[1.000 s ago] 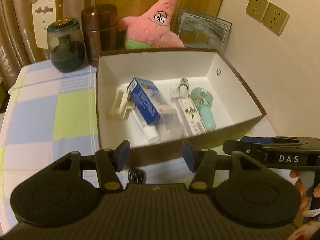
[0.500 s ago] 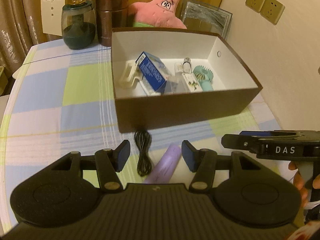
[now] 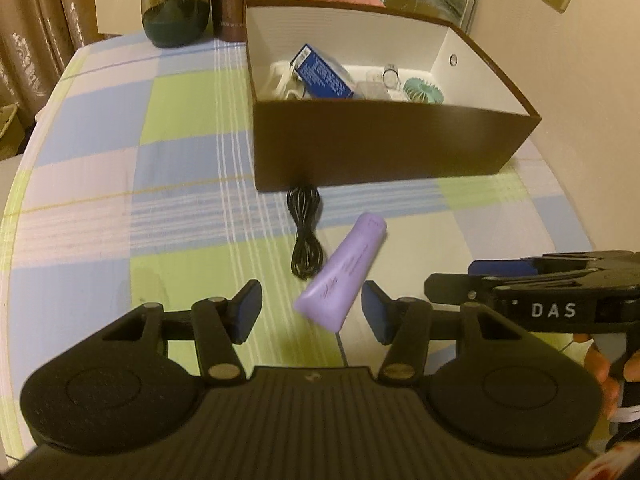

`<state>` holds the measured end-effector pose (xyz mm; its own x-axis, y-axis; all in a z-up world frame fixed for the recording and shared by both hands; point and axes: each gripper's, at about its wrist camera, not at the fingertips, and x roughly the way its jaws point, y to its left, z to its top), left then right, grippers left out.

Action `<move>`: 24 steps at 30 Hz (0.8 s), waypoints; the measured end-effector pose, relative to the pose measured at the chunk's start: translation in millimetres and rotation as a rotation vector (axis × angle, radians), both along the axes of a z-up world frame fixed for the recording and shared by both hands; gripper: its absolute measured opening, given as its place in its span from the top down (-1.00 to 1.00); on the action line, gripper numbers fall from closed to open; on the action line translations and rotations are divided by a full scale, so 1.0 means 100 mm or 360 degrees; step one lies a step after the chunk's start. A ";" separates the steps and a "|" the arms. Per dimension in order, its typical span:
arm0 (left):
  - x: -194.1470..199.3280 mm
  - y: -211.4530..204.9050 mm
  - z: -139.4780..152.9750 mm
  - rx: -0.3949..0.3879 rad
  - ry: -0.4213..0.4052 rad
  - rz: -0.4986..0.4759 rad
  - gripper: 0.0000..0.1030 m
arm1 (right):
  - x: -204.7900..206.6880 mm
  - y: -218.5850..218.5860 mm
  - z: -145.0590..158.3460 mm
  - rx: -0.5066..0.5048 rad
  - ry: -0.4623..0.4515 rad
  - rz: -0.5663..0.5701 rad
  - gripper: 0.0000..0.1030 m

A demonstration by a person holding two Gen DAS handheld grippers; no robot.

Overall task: Organize rigid objects
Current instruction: 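Withdraw both open tools from the box toward the purple tube and black cable, then grasp the purple tube with the right tool while the left tool grasps the black cable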

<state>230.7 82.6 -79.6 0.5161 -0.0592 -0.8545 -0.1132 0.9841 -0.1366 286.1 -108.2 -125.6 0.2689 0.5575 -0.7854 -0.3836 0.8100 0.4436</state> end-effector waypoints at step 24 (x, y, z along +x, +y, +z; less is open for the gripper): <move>0.03 0.14 -0.39 -0.0021 0.0061 0.0011 0.08 | 0.08 0.32 -0.37 -0.0080 0.0049 -0.0018 0.04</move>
<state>233.6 96.2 -118.2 0.4833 -0.0668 -0.8729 -0.1257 0.9815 -0.1447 294.2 -76.6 -162.3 0.2503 0.5145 -0.8202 -0.3614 0.8355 0.4138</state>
